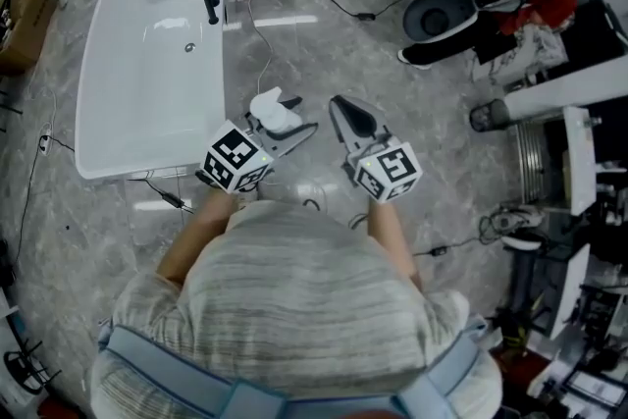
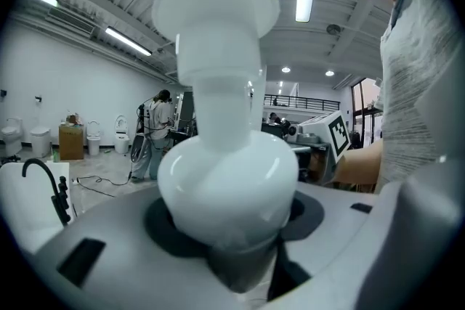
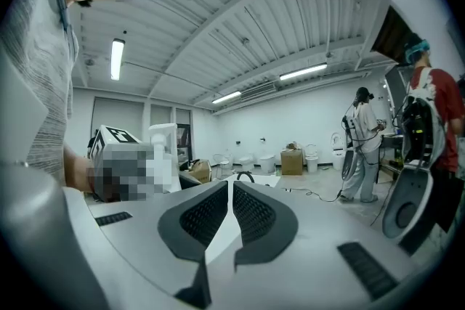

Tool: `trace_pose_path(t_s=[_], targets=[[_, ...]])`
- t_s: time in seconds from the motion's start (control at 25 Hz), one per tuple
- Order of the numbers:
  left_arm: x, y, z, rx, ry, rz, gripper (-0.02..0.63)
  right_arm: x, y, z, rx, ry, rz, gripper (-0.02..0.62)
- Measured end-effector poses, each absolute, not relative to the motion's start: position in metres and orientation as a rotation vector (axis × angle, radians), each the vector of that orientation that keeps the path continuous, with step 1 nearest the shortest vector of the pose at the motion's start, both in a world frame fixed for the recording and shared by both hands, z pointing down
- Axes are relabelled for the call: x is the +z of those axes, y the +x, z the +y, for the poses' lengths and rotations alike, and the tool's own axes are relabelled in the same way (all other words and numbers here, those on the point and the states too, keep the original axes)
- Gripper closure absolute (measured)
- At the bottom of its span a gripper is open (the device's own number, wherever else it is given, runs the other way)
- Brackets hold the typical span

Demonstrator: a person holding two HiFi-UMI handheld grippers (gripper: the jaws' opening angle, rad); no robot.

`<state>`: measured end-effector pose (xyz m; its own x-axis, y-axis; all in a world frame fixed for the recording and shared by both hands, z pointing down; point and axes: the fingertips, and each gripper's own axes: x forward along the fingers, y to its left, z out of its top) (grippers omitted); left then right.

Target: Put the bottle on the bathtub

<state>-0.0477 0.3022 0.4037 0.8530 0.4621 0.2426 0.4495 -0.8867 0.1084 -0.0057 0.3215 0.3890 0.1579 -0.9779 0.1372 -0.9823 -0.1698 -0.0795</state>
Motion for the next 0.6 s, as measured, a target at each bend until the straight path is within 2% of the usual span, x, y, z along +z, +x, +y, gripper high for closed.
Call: trace_pose_path(t_s=[0.28, 0.6], targets=[[0.409, -0.080, 0.213, 0.422, 2.989, 0.671, 0.377, 0.395, -0.038, 0.238, 0.258, 2.322, -2.030, 0.591], [0.419, -0.101, 0.161, 0.441, 2.964, 0.707, 0.377, 0.407, -0.062, 0.178, 0.287, 2.319, -2.024, 0.591]])
